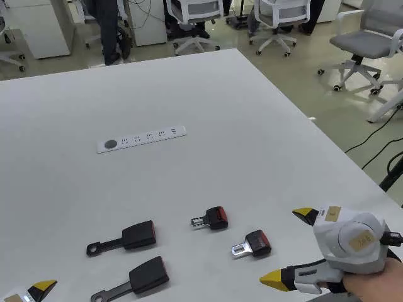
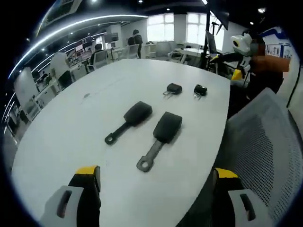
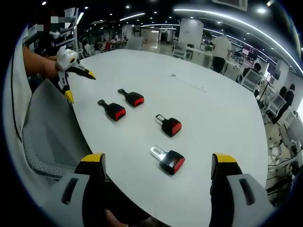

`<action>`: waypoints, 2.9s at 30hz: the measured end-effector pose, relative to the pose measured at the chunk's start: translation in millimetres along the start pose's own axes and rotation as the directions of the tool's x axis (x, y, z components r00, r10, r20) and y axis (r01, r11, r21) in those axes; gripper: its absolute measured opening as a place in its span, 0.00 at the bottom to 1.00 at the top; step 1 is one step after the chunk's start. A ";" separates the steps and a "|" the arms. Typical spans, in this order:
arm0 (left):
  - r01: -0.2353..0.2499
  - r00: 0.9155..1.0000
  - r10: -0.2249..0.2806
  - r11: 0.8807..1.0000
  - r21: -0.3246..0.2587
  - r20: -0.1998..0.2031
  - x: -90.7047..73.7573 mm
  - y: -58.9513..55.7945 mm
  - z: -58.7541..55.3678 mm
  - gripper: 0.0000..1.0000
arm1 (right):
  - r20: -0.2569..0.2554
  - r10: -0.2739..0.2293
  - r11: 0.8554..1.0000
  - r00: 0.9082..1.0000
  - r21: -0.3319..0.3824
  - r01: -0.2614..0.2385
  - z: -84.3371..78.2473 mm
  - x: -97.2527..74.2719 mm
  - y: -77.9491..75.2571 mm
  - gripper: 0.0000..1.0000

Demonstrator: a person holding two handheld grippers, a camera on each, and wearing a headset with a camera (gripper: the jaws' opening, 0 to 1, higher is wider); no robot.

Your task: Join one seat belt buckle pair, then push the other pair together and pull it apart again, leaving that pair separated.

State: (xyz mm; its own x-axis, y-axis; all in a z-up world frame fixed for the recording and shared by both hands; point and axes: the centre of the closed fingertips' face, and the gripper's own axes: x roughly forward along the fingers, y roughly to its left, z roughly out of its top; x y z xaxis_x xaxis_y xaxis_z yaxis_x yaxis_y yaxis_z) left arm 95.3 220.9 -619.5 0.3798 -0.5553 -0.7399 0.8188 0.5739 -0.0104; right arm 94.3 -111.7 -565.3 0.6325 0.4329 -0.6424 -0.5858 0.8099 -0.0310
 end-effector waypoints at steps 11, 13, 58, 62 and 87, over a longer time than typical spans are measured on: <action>-0.033 0.999 0.033 0.999 -0.002 0.001 3.7 8.0 4.3 1.00 | -0.005 0.011 0.998 1.000 -0.065 -0.012 -1.9 10.4 -16.8 0.93; -0.046 0.999 0.046 0.999 -0.016 -0.001 3.7 9.9 3.9 1.00 | -0.005 0.003 0.998 1.000 -0.069 -0.004 -2.4 10.5 -18.1 0.93; -0.101 0.995 0.101 0.995 -0.003 0.010 -5.7 0.9 14.9 1.00 | -0.016 0.033 0.977 0.999 -0.211 -0.035 -3.2 16.9 -21.9 0.99; -0.090 0.996 0.090 0.996 -0.002 -0.011 -3.1 -1.3 11.1 1.00 | -0.008 0.026 0.975 1.000 -0.219 -0.027 -0.6 15.4 -24.1 0.99; -0.103 0.995 0.104 0.993 0.065 -0.008 2.8 -1.4 23.2 1.00 | -0.067 0.004 0.969 0.998 -0.246 -0.020 -20.4 6.8 -28.5 1.00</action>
State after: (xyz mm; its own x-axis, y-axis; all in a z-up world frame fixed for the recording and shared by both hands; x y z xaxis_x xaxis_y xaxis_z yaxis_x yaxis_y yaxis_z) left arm 105.2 204.5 -605.9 0.4596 -0.4877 -0.7423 0.8013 0.5882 0.1097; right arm 104.9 -140.0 -584.4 0.5948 0.4088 -0.6922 -0.7051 0.6788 -0.2050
